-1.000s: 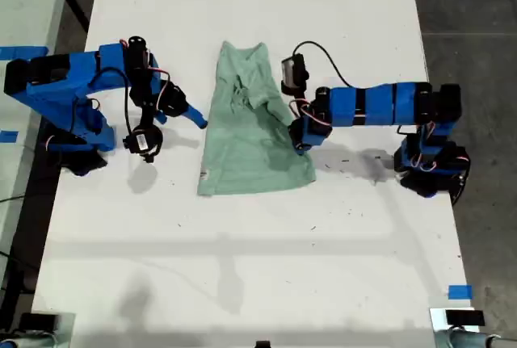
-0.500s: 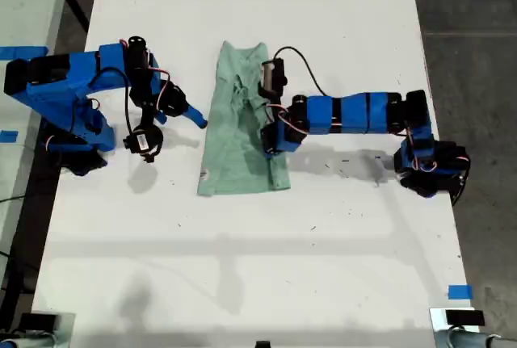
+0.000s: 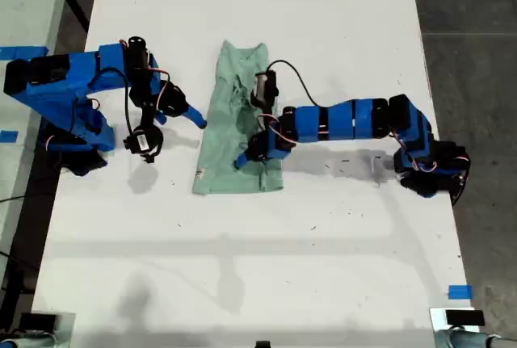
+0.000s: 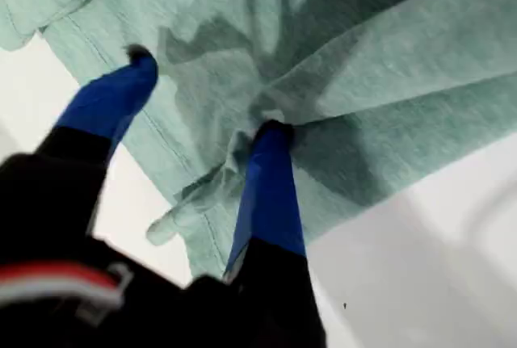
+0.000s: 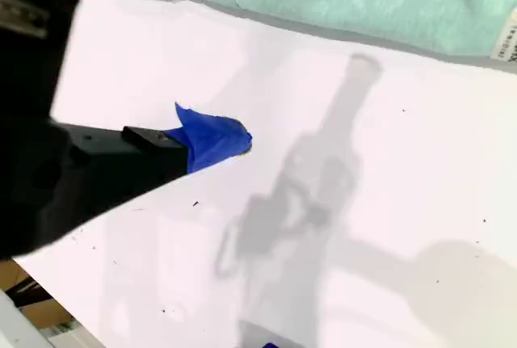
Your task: Fold tshirt
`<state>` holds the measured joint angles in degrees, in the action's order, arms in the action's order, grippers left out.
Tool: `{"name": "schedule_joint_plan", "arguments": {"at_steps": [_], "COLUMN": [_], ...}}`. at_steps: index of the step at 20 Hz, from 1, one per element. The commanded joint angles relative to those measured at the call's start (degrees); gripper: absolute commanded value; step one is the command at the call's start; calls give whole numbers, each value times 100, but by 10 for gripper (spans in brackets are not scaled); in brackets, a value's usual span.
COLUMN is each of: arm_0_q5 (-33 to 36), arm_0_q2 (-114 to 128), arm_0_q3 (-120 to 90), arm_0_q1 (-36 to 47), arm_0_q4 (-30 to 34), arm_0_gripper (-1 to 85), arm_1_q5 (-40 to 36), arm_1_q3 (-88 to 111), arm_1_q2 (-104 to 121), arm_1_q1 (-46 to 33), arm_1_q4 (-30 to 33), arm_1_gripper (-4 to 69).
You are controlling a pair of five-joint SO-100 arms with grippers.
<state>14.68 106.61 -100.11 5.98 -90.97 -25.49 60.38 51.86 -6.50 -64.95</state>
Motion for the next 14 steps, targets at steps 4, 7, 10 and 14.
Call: {"name": "schedule_joint_plan", "arguments": {"at_steps": [4,7,10,14], "arm_0_q5": [-105,-158,-299,-448], "arm_0_q2": [255,211,-26,-809], "arm_0_q3": [141,264,519,457], "arm_0_q1": [-167,-272,-492,-738], "arm_0_q4": [-44,-9,114,800], "arm_0_gripper": [343,339,338,343], "arm_1_q5": [0,-79,-114,-149], "arm_1_q3": [-211,176,826,1521], "arm_1_q2": [1591,2531,3173,3718], "arm_1_q1": [185,158,-35,-202], "arm_1_q4": [-1055,-1371,-1521,-1371], "arm_1_gripper": [282,262,256,252]}}
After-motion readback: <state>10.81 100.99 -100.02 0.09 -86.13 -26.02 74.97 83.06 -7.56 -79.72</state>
